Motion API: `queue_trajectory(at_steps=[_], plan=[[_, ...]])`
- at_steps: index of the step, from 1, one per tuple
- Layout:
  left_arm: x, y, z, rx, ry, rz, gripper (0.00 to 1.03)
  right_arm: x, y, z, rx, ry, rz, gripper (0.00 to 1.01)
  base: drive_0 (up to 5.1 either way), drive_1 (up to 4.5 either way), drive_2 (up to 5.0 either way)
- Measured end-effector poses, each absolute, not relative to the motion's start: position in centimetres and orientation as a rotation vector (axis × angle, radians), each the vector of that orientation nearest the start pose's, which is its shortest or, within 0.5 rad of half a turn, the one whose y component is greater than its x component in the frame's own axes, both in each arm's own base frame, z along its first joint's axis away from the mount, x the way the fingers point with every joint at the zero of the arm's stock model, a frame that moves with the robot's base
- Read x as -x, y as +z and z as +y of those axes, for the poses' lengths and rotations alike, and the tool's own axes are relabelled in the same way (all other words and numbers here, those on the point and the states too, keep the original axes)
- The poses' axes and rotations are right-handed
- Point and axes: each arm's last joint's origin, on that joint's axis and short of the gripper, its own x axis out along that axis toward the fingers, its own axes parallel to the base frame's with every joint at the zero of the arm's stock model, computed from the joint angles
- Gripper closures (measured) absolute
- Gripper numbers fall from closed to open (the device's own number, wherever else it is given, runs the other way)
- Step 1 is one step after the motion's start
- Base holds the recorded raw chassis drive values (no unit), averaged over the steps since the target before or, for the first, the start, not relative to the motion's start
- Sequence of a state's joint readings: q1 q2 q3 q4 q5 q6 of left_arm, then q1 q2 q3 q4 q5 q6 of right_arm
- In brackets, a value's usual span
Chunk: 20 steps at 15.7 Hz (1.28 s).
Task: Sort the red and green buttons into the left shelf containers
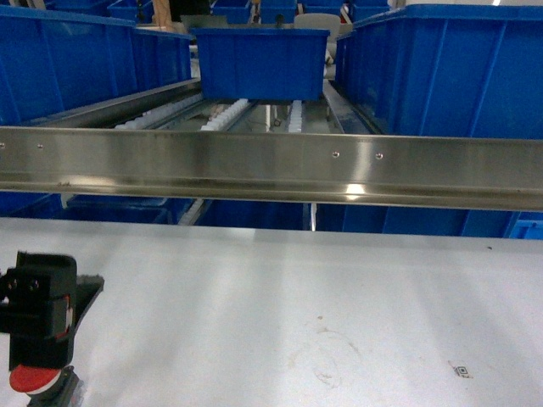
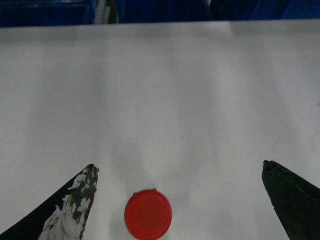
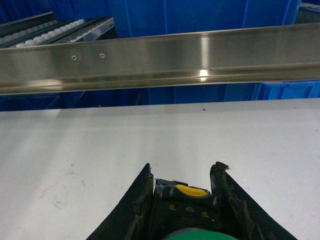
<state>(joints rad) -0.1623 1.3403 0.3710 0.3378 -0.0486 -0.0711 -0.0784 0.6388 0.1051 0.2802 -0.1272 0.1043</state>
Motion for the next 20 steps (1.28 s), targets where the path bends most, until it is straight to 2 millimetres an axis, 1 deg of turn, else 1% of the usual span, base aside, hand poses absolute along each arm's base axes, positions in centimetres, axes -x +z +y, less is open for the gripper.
queue_trajectory(at_steps=[2, 4, 6, 8, 11, 16, 20], plan=[[-21.8, 12.5, -3.4, -0.018, -0.05, 0.661, 0.05, -14.3, 16.4, -0.8, -0.13, 0.035, 0.255, 0.72, 0.0, 0.0, 0.0], [-22.0, 11.8, -3.6, -0.031, -0.028, 0.661, 0.05, -14.3, 16.4, -0.8, -0.13, 0.035, 0.255, 0.72, 0.0, 0.0, 0.0], [-22.1, 10.3, -3.7, -0.036, -0.031, 0.717, 0.05, -14.3, 16.4, -0.8, -0.13, 0.035, 0.255, 0.72, 0.0, 0.0, 0.0], [-22.8, 9.0, -3.7, -0.031, -0.035, 0.757, 0.05, -14.3, 16.4, -0.8, -0.13, 0.035, 0.255, 0.72, 0.0, 0.0, 0.0], [-24.4, 8.4, -3.7, 0.001, -0.022, 0.786, 0.05, -14.3, 16.4, -0.8, -0.13, 0.035, 0.255, 0.72, 0.0, 0.0, 0.0], [-24.7, 6.4, -3.2, 0.055, -0.002, 0.86, 0.05, -14.3, 16.4, -0.8, -0.13, 0.035, 0.255, 0.72, 0.0, 0.0, 0.0], [-25.7, 5.2, -2.9, 0.087, -0.028, 0.866, 0.05, -14.3, 16.4, -0.8, -0.13, 0.035, 0.255, 0.72, 0.0, 0.0, 0.0]])
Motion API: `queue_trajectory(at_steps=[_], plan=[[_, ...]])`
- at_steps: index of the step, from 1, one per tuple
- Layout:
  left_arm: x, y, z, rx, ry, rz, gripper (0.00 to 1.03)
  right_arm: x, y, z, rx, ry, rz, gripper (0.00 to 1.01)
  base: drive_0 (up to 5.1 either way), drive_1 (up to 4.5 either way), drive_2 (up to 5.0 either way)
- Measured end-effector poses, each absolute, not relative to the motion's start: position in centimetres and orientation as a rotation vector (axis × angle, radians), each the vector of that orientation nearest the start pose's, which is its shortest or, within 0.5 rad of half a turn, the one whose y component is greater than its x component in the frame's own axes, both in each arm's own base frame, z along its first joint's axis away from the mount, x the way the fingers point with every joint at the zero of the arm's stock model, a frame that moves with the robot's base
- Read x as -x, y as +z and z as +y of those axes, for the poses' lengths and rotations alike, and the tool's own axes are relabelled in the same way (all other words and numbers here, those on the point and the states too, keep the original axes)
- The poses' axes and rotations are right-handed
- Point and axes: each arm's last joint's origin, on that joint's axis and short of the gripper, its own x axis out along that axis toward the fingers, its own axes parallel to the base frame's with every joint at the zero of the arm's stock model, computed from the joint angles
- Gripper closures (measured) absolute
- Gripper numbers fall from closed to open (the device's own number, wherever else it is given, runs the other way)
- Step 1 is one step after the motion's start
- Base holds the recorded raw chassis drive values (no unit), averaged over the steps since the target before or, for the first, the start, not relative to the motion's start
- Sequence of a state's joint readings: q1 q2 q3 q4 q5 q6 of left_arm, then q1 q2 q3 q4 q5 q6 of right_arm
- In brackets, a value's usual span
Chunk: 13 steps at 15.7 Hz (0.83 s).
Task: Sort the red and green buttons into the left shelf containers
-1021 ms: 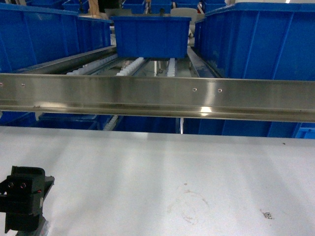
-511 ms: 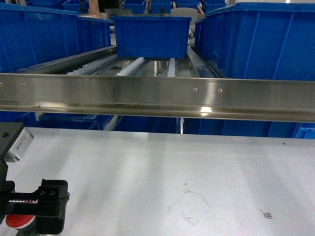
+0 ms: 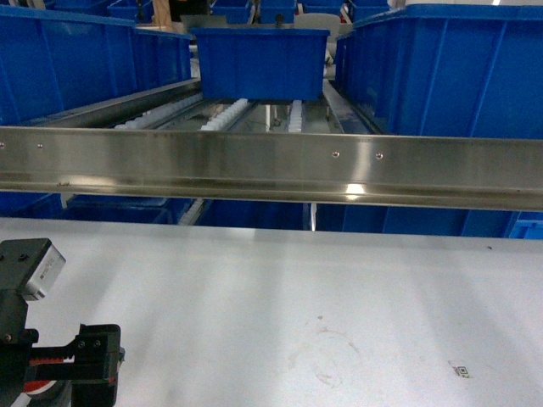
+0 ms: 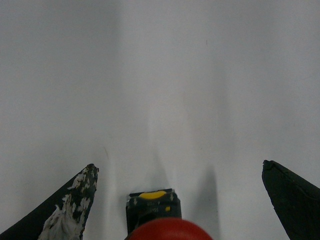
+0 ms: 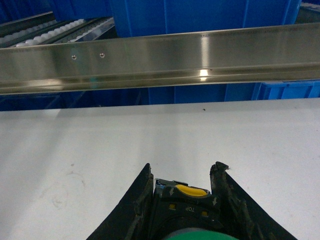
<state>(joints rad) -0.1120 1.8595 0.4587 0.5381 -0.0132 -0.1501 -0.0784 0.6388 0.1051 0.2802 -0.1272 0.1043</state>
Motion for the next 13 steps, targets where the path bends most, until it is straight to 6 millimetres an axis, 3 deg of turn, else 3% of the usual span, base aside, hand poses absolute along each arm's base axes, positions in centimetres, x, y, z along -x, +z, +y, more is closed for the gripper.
queue_trajectory(at_steps=[4, 5, 9, 13], plan=[[-26.8, 4.6, -3.3, 0.072, -0.032, 0.854, 0.05, -14.3, 16.4, -0.8, -0.13, 0.035, 0.255, 0.72, 0.0, 0.0, 0.0], [-26.7, 4.5, -3.5, 0.062, -0.031, 0.869, 0.11, -14.3, 16.4, -0.8, -0.13, 0.036, 0.255, 0.72, 0.0, 0.0, 0.0], [-26.0, 4.4, -4.1, 0.026, 0.004, 0.908, 0.52, -14.3, 16.4, -0.8, -0.13, 0.035, 0.255, 0.72, 0.0, 0.0, 0.0], [-25.5, 4.3, -4.0, 0.016, 0.024, 0.916, 0.72, -14.3, 16.4, -0.8, -0.13, 0.035, 0.255, 0.72, 0.0, 0.0, 0.0]])
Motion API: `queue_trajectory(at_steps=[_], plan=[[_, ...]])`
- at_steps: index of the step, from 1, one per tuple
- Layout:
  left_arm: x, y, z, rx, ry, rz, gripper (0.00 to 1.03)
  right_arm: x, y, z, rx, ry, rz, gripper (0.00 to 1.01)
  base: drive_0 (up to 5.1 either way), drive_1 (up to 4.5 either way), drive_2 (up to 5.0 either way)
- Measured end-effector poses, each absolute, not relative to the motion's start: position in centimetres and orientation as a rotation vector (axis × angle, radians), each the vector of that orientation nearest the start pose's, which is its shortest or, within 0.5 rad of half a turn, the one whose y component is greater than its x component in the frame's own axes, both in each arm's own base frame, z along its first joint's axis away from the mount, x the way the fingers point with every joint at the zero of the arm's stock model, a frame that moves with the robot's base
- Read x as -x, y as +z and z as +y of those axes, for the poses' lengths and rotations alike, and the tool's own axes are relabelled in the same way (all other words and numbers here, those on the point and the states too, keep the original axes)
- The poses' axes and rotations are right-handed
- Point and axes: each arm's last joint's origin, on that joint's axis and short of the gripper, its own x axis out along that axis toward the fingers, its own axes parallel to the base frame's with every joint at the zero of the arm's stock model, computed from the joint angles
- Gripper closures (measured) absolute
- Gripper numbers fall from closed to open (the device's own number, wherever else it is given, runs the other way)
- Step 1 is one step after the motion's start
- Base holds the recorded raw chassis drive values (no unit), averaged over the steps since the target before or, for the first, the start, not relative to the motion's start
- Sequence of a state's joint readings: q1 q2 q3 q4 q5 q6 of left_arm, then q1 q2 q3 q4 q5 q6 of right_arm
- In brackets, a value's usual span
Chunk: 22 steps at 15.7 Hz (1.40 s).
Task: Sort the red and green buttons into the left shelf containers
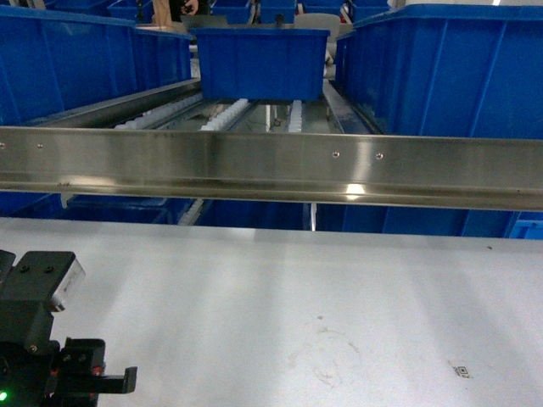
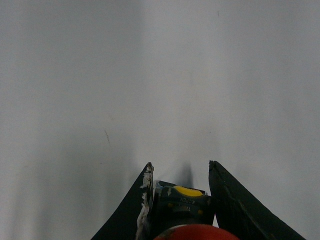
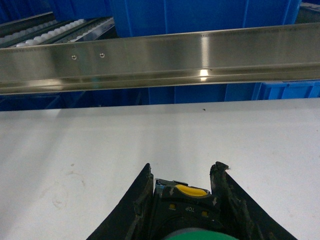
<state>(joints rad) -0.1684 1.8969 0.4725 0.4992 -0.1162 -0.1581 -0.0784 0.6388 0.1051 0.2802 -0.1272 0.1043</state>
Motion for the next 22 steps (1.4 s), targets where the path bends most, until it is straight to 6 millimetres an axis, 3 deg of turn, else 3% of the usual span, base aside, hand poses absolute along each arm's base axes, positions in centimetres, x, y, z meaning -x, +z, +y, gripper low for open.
queue_trajectory(at_steps=[12, 16, 17, 18, 19, 22], plan=[[-24.2, 4.7, -2.9, 0.037, 0.04, 0.885, 0.74, -14.3, 16.4, -0.8, -0.13, 0.035, 0.255, 0.72, 0.0, 0.0, 0.0], [-23.3, 9.3, -1.9, 0.066, -0.026, 0.631, 0.74, -14.3, 16.4, -0.8, -0.13, 0.035, 0.255, 0.72, 0.0, 0.0, 0.0], [-21.7, 11.0, -1.7, 0.072, -0.048, 0.562, 0.74, -14.3, 16.4, -0.8, -0.13, 0.036, 0.255, 0.72, 0.0, 0.0, 0.0], [-19.0, 15.2, -1.5, 0.083, -0.062, 0.403, 0.74, -14.3, 16.4, -0.8, -0.13, 0.035, 0.255, 0.72, 0.0, 0.0, 0.0], [-16.9, 16.9, -0.9, 0.096, -0.029, 0.361, 0.74, -14.3, 16.4, -0.8, -0.13, 0.035, 0.254, 0.72, 0.0, 0.0, 0.0], [-16.2, 17.6, -0.6, 0.118, -0.013, 0.309, 0.74, -14.3, 16.4, -0.8, -0.13, 0.036, 0.255, 0.72, 0.0, 0.0, 0.0]])
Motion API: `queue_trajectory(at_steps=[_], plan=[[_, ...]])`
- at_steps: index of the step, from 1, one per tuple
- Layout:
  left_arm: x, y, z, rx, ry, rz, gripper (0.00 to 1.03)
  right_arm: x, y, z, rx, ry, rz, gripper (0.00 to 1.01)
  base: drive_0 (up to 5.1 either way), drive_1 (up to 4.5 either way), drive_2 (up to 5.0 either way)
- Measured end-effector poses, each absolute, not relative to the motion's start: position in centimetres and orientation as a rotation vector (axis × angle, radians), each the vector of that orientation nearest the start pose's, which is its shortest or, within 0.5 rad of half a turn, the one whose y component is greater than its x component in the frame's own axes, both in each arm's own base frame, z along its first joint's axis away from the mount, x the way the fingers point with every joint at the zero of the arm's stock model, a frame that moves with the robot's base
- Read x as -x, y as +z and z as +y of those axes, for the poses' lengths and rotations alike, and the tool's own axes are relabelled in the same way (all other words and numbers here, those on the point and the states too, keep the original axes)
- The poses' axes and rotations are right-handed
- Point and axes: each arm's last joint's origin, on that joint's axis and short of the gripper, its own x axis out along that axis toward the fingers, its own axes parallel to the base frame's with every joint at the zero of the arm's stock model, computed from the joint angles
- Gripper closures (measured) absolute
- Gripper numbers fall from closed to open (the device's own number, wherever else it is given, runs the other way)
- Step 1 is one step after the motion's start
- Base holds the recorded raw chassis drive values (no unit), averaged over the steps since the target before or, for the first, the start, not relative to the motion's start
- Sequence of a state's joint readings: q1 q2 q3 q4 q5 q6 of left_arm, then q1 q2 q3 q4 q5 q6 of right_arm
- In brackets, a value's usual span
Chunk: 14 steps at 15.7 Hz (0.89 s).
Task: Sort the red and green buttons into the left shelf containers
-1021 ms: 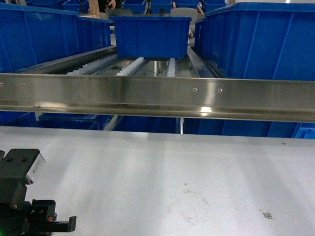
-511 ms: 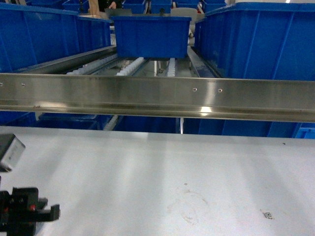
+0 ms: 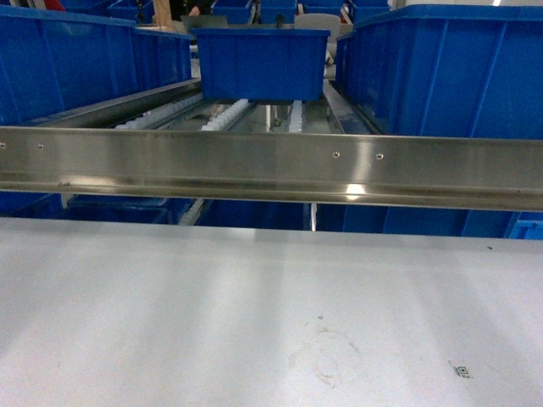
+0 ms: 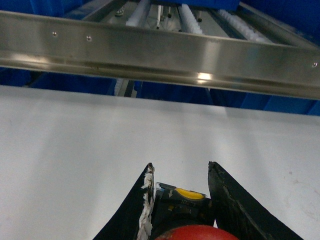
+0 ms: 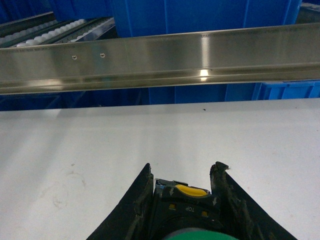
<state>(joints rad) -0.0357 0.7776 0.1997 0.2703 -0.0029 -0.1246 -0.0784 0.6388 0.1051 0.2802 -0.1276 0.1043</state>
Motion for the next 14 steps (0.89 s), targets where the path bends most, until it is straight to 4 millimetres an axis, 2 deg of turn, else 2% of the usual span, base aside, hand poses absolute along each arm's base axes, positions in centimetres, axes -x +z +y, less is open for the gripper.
queue_trajectory(at_steps=[1, 4, 14], plan=[[-16.23, 17.37, -0.57, 0.117, -0.013, 0.327, 0.74, -14.27, 16.37, -0.75, -0.13, 0.035, 0.255, 0.72, 0.0, 0.0, 0.0], [-16.23, 17.45, -0.62, 0.118, -0.022, 0.319, 0.74, -14.27, 16.37, -0.76, -0.129, 0.032, 0.254, 0.72, -4.8, 2.66, 2.7], [-16.22, 17.43, -0.61, 0.118, -0.018, 0.321, 0.74, -14.28, 16.38, -0.76, -0.129, 0.032, 0.254, 0.72, -4.7, 1.26, 3.6]])
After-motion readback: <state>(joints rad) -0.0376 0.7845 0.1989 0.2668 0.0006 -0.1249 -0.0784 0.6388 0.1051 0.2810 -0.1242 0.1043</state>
